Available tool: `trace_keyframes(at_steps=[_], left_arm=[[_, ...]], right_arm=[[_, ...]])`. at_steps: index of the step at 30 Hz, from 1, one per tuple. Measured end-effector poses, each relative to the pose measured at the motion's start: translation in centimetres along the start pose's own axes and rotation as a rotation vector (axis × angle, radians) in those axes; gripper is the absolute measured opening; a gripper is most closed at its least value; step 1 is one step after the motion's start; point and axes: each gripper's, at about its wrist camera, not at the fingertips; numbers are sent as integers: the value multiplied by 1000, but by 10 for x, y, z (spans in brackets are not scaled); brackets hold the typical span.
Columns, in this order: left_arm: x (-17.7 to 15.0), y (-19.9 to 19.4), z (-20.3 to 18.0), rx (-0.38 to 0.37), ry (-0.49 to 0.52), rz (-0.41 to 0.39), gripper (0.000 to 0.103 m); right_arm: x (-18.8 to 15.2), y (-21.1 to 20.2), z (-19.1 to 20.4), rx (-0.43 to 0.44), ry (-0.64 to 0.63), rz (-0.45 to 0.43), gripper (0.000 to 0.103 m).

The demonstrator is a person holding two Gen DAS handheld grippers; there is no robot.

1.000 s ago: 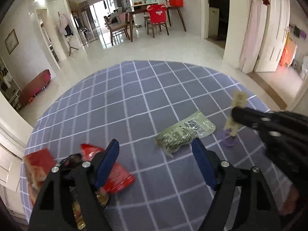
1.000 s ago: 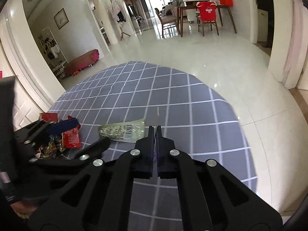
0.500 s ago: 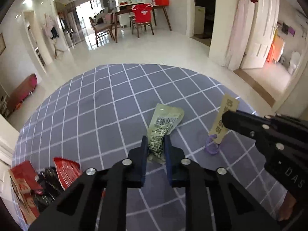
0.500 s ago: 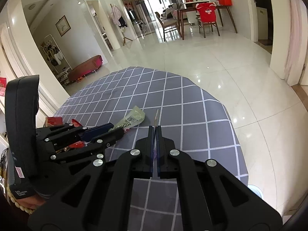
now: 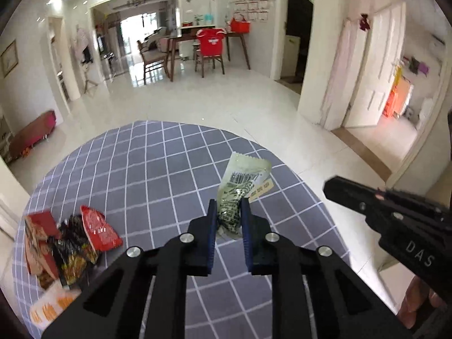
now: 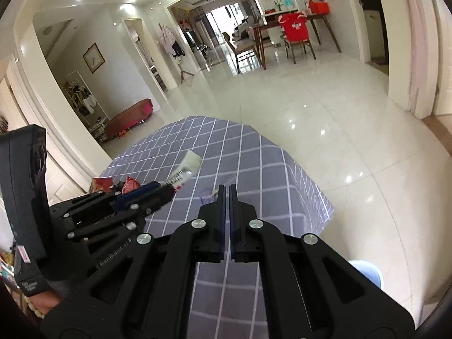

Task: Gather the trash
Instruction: 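Carry wrapper and tag over the blue bin and open both tools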

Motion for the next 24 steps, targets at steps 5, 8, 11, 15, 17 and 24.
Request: trace_keyframes(at_steps=[5,8,11,15,17,24], left_arm=[[-8,-8,6,36,-26,5,16],[-13,-6,16,57,-47,15,16],[-13,1,27,75,-65,19,16],[-10,15,45,94,-91,34,16],[-8,21,49,102,-92,38,16],[-2,35,58,102,-102,46,16]], right_arm=[[-6,4,-3,-46,12,13,25],[-8,17,-6,-50,36,7,58],[-7,41,-6,-33,66,42,56],[-2,72,-6,-21,85,71,49],[0,84,-7,-19,96,79,42],[6,111,-9,33,107,104,1]])
Point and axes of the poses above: each gripper's, at about its wrist camera, not at the fingertips, and y roughly the way its jaws point, z to its left, x to its top, and after that the axes turned 9 degrees about x, right-handed
